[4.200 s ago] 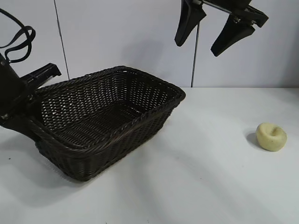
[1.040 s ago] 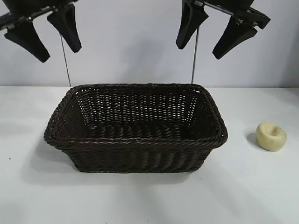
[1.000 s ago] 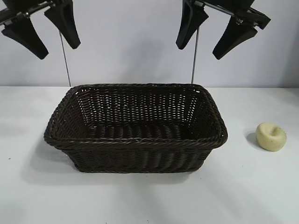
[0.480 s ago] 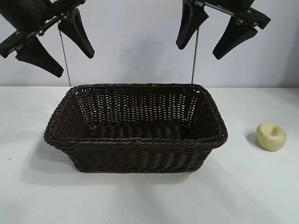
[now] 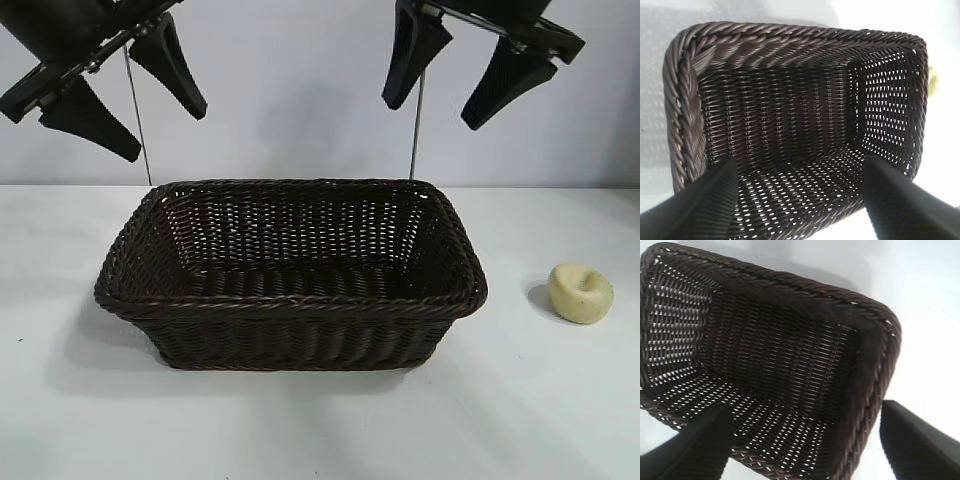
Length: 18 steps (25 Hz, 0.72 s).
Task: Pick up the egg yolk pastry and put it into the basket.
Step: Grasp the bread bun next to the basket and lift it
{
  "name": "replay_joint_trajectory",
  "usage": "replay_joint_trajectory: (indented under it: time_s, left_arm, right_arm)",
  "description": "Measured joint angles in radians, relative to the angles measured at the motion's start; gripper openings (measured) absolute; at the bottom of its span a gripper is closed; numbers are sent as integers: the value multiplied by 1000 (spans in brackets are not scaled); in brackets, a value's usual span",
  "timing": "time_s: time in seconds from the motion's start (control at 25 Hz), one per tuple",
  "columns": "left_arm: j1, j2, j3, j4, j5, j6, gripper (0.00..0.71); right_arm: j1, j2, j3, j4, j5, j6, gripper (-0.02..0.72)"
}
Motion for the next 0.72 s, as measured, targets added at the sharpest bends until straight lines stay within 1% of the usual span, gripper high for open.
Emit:
replay_joint_trajectory:
  time_s: [0.08,0.24,0.44,0.64,0.72]
  left_arm:
    - [0,0,0,0,-1,0,508]
    - [0,0,0,0,-1,0,508]
    - [0,0,0,-4,-6,0,508]
    - [0,0,0,-15,-14,0,508]
    - [0,0,0,-15,-18,0,508]
  right_arm:
    - [-21,0,0,-39,9,1,580]
    - [-82,0,0,-111,27,27,580]
    - [-157,7,0,-154,77,42,580]
    - [-195,66,37,-207,82,55,580]
    - [-199,103,58,-217,82,61,580]
